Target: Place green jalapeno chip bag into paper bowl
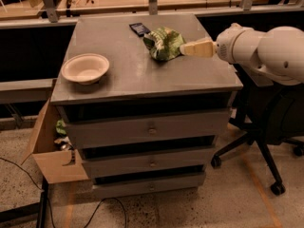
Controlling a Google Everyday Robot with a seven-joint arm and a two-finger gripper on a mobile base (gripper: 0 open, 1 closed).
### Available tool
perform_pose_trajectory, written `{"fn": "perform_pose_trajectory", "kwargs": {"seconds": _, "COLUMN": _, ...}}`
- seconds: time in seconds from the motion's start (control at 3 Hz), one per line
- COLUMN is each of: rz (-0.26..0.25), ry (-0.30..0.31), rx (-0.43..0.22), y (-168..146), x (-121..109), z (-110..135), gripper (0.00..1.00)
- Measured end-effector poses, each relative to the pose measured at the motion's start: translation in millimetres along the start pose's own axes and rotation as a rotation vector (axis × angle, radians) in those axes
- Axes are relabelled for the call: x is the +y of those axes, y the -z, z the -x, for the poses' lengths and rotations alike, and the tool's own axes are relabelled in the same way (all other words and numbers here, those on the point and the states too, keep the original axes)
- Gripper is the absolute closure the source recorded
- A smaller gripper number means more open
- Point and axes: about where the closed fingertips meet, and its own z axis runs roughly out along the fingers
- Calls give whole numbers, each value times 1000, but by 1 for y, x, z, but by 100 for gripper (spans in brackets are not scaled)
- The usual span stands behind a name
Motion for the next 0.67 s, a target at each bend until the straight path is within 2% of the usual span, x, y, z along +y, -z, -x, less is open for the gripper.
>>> {"fn": "perform_pose_trajectory", "kwargs": {"seconds": 0.33, "rz": -29, "ry": 2, "rx": -3, "y": -35, "x": -3, "z": -4, "gripper": 0}}
{"fn": "perform_pose_trajectory", "kwargs": {"seconds": 0.67, "rz": -4, "ry": 20, "rx": 22, "y": -67, "x": 0, "z": 0, "gripper": 0}}
